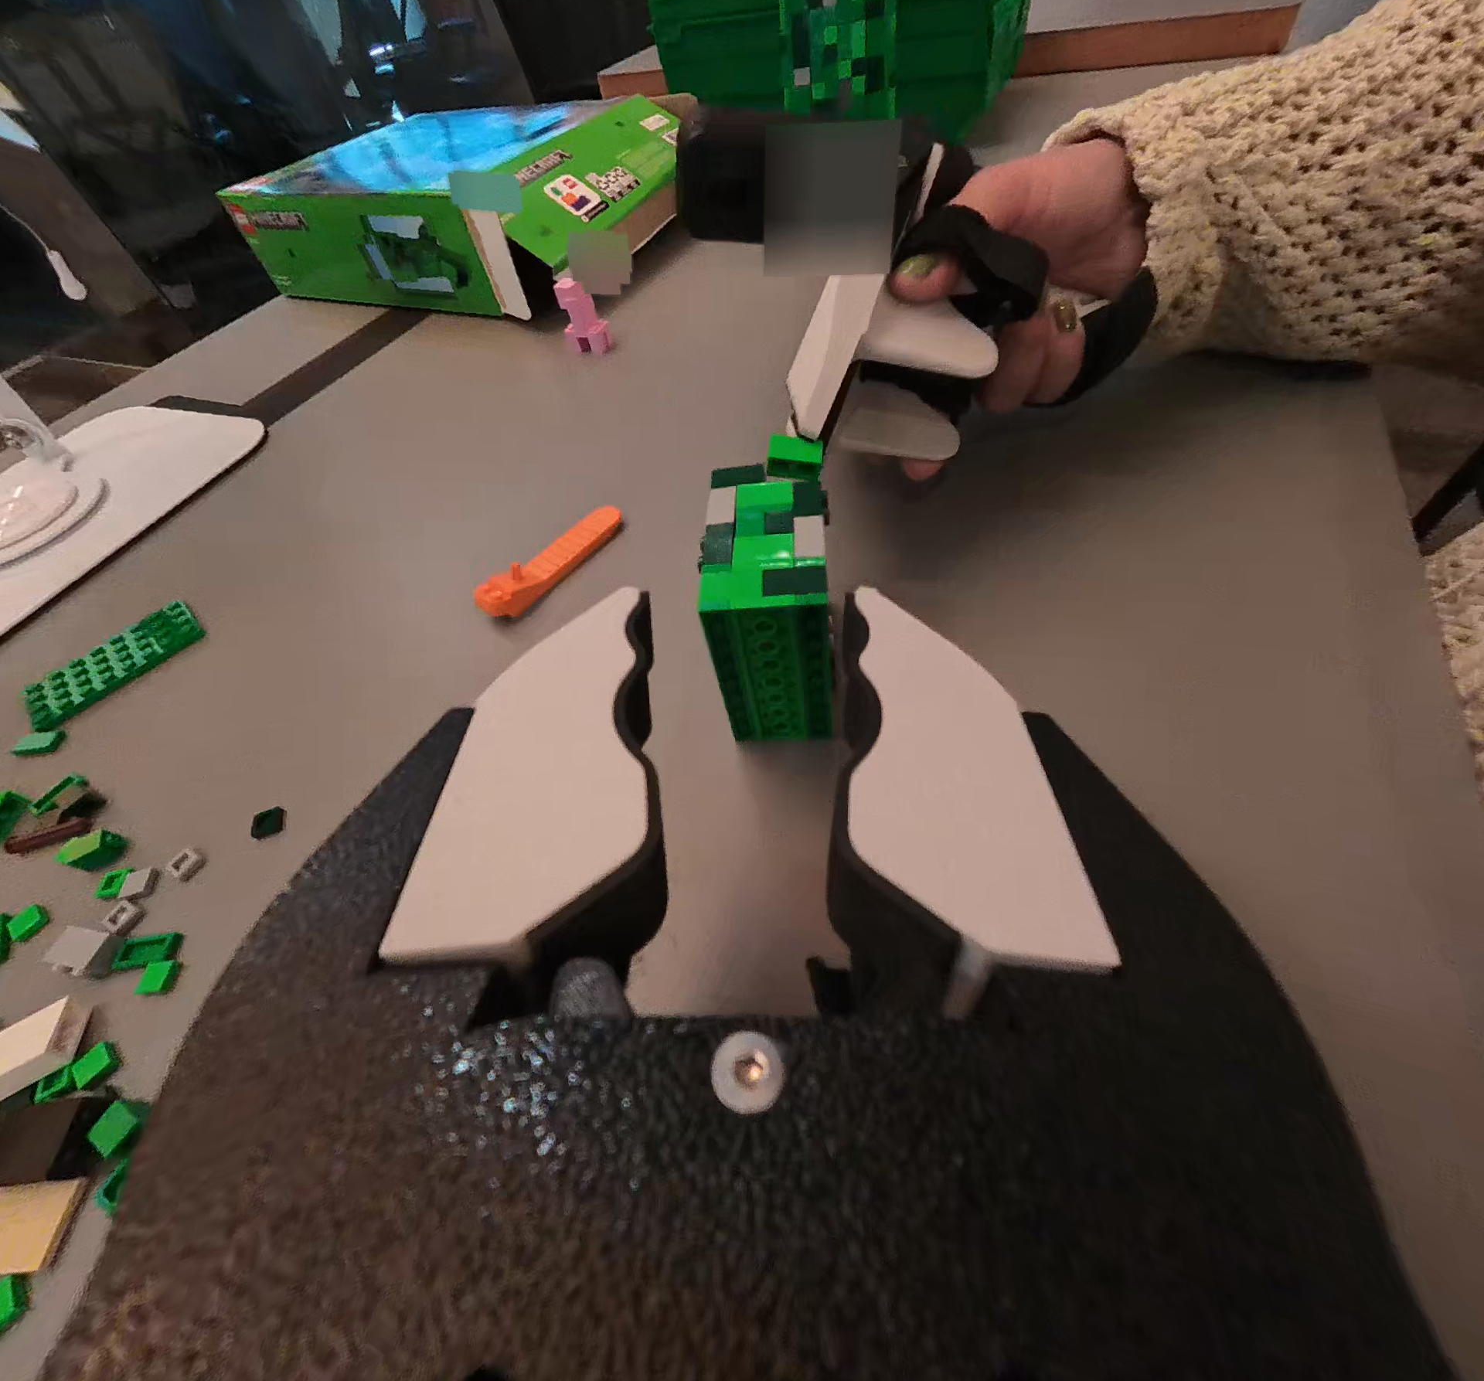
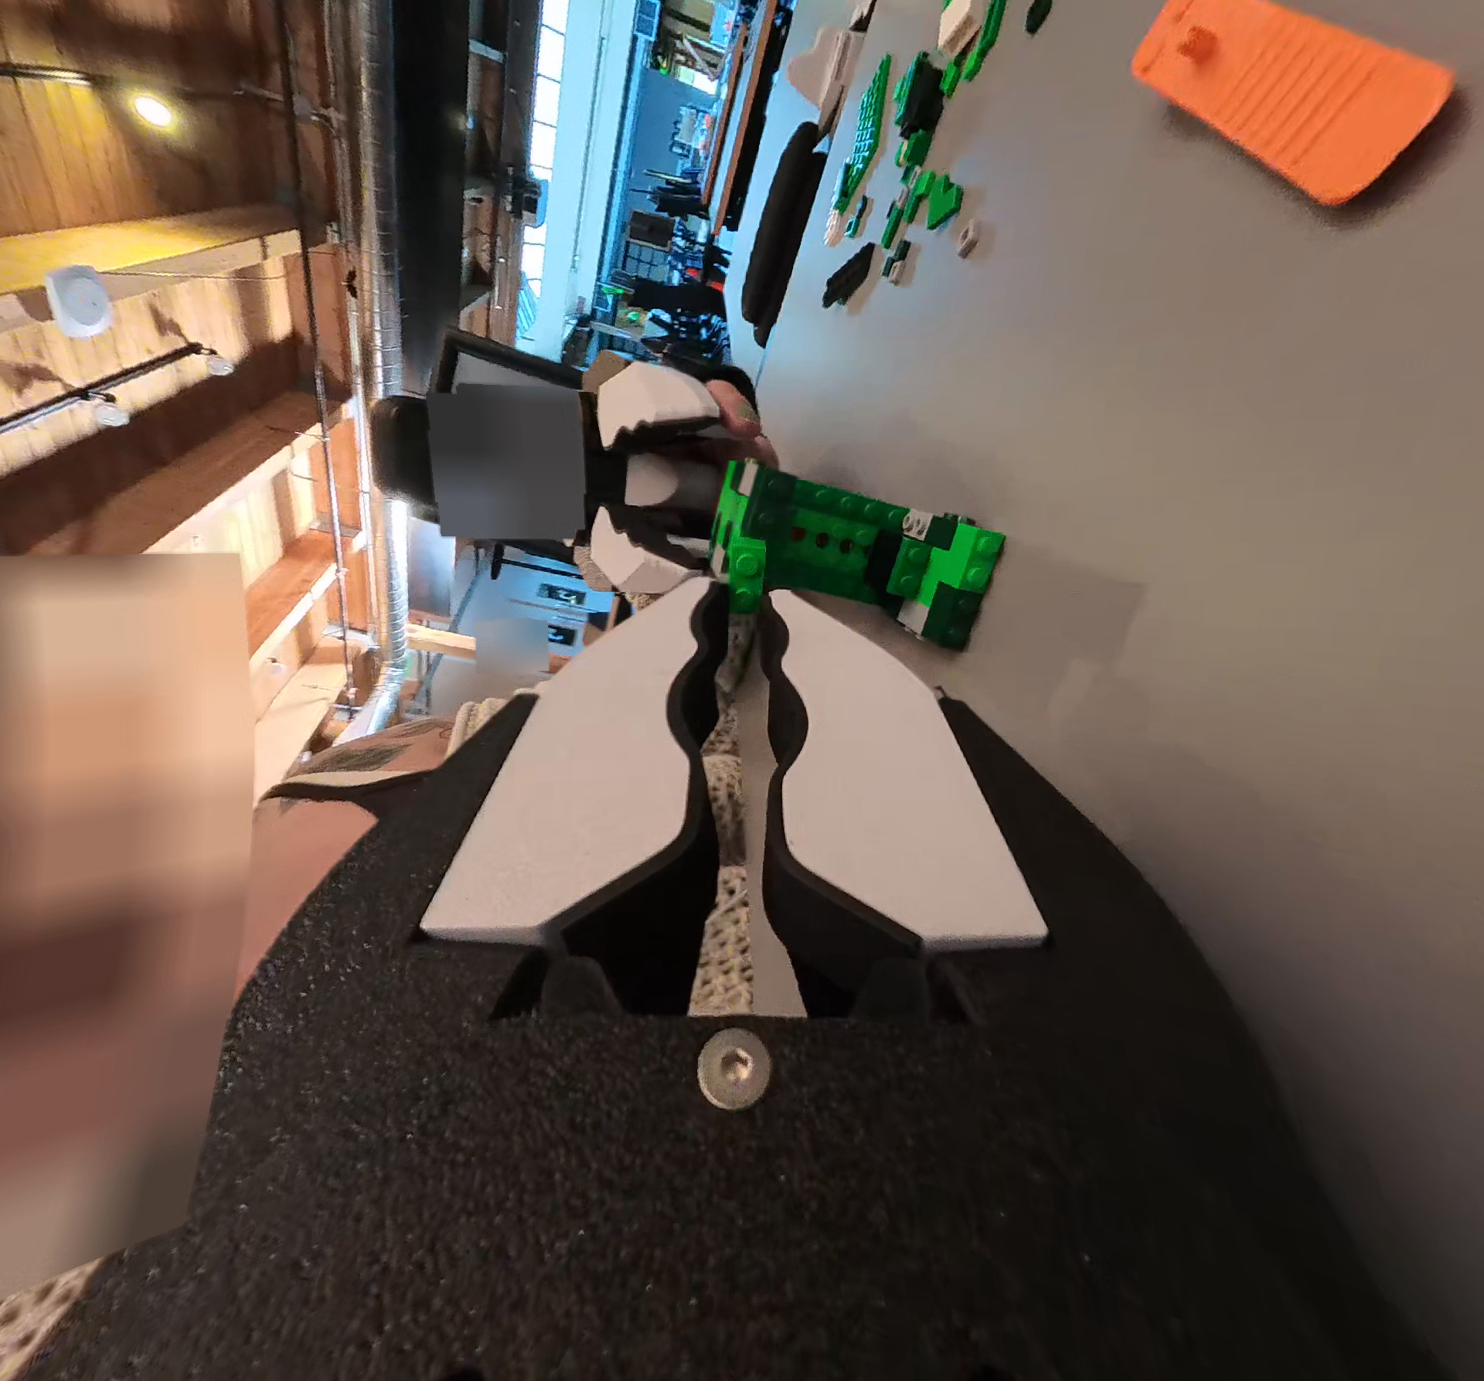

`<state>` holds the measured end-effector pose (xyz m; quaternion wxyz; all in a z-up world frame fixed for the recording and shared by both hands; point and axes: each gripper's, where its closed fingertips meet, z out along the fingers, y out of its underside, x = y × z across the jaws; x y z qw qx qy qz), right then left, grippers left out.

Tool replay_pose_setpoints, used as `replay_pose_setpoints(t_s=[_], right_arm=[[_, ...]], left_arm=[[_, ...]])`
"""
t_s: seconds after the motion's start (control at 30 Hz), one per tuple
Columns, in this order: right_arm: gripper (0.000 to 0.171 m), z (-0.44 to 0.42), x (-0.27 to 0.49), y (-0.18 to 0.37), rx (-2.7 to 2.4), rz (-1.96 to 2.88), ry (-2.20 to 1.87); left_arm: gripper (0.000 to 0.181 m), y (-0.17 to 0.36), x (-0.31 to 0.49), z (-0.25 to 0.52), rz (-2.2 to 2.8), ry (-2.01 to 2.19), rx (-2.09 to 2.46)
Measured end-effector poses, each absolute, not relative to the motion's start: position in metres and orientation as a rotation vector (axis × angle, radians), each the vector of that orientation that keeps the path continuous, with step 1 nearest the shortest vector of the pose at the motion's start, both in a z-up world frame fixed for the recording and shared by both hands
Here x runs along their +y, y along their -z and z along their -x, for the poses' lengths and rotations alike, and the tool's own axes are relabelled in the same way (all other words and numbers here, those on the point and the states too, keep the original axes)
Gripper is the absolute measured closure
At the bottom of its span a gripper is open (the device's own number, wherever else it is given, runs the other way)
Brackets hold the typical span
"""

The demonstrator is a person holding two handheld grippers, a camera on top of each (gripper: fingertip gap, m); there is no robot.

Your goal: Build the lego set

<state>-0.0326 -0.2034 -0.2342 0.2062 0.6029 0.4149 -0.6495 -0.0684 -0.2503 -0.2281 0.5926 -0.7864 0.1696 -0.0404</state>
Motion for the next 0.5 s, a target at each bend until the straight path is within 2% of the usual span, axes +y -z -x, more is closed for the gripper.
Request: replay_pose_setpoints(t_s=[0.1, 0.23, 0.5], right_arm=[[0.165, 0.033, -0.206, 0.235, 1.146, -1.661, 1.793], [0.165, 0.033, -0.206, 0.235, 1.141, -1.662, 1.794], [0.165, 0.035, -0.208, 0.234, 1.135, -1.67, 1.78]], left_arm=[[0.144, 0.23, -0.252, 0.069, 1.823, 0.094, 0.406], [0.18, 0.224, -0.256, 0.072, 1.773, 0.015, 0.445], [0.181, 0.238, -0.248, 0.064, 1.823, 0.025, 0.494]])
